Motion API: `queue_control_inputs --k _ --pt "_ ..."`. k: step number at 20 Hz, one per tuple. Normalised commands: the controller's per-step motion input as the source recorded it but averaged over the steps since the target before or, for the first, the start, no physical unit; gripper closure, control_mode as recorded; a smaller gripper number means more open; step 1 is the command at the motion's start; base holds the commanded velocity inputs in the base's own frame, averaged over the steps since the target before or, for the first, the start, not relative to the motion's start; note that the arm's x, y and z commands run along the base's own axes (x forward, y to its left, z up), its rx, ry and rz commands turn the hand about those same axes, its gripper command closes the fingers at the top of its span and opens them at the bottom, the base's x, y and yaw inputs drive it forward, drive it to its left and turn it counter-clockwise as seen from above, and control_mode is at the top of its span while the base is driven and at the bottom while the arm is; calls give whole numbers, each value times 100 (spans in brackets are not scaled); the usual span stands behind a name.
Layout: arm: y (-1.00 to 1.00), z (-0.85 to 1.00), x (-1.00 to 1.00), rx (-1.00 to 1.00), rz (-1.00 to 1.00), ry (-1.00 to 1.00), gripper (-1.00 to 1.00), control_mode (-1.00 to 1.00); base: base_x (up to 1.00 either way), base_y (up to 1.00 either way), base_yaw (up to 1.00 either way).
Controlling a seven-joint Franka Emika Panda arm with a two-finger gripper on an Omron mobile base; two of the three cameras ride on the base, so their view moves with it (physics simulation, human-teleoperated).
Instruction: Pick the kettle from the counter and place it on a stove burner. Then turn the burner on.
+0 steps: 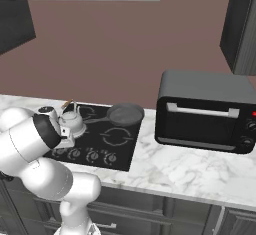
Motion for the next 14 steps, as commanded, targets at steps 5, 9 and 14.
queue_control_inputs --k 5,9,14 --pt "0 -30 -15 2 23 -3 100 -100 0 0 0" --pt "0 -30 -16 3 23 -5 100 -100 0 0 0" --pt "0 -31 -16 2 25 -5 100 -100 0 0 0"
